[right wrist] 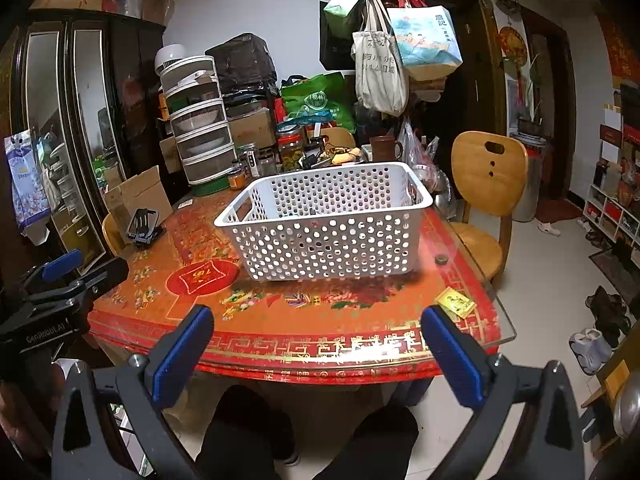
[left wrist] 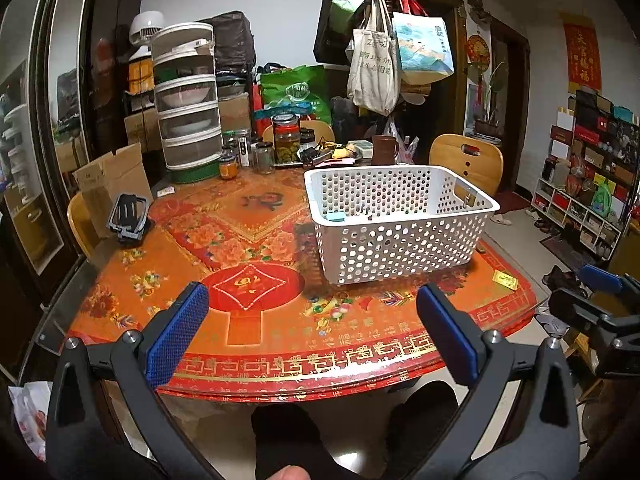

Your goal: Organize rigid objects

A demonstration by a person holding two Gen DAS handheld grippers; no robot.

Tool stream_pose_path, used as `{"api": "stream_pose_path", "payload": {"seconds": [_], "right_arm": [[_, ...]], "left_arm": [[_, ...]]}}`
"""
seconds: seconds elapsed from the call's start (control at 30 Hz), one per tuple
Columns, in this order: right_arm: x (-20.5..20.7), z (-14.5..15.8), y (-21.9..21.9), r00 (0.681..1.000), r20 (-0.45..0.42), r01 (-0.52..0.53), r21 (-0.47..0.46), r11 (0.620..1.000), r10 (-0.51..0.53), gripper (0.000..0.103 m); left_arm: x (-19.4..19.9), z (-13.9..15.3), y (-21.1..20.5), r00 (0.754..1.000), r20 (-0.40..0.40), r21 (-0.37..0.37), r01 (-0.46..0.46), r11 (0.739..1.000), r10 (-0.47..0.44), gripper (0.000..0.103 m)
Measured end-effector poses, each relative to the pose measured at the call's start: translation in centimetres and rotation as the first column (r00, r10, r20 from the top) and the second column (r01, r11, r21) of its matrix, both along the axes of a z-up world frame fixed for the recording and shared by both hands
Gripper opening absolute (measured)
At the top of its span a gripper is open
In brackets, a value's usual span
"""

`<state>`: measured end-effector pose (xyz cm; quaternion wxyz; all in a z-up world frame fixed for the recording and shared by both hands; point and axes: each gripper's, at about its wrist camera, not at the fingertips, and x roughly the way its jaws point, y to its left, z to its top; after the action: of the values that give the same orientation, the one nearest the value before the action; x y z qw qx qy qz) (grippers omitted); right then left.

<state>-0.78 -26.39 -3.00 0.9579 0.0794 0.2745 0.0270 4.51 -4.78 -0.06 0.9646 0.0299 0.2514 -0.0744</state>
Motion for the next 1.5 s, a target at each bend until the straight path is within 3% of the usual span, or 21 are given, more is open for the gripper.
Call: {"api": "stream_pose_path", "payload": {"seconds": [1.5], "right_arm": [[0.1, 0.3, 0.6, 1.0, -0.007, -0.023, -0.017, 1.0, 0.022, 0.103]], "left_arm": [[0.3, -0.3, -2.1, 1.0, -0.026, -0.009, 0.016, 1.0, -0.017, 0.102]]}}
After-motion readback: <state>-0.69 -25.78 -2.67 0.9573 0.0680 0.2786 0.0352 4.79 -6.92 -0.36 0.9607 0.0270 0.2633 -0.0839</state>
